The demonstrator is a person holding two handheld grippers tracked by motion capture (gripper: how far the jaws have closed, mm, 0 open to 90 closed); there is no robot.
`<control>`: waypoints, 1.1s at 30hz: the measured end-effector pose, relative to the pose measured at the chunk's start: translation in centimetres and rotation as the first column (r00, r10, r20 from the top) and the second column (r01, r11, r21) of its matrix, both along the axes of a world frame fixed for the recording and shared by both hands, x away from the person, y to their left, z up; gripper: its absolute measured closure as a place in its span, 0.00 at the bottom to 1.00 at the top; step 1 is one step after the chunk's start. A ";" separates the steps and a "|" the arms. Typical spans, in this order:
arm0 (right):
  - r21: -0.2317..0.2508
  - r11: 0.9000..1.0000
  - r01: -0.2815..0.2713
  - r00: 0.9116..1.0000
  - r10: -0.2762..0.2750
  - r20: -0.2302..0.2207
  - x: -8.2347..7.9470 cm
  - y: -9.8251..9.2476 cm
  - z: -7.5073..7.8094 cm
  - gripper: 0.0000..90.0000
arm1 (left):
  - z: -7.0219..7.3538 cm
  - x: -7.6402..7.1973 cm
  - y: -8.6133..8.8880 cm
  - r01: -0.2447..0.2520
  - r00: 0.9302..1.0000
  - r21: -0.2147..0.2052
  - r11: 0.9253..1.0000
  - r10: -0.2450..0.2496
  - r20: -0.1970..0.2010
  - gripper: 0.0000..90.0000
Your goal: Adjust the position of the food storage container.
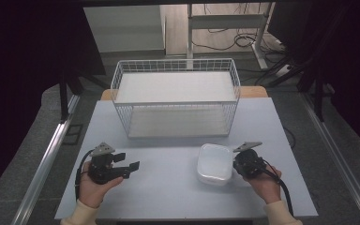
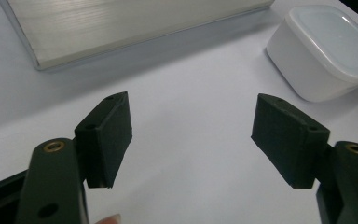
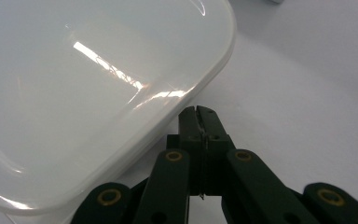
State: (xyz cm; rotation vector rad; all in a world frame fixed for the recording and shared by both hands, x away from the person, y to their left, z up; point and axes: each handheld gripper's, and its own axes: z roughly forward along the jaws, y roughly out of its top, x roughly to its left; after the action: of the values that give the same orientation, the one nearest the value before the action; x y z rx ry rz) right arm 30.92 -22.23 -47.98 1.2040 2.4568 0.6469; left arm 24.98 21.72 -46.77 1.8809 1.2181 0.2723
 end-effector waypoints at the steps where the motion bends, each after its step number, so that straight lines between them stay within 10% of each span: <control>1: -0.004 1.000 -0.009 1.000 0.009 0.004 0.2 0.3 0.0 0.99 | 0.0 0.0 0.0 0.000 1.000 0.000 1.000 0.000 -0.002 0.32; 33: 0.001 0.982 -0.189 0.982 0.189 0.016 0.8 7.5 0.0 0.99 | -0.1 0.1 0.6 -0.010 1.000 -0.005 1.000 0.010 -0.007 0.32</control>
State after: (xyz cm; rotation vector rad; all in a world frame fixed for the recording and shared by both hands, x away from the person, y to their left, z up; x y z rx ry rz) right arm 31.73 -14.73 -48.02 0.9698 2.5782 0.7066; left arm 25.11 22.34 -46.89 1.8733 1.2318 0.2674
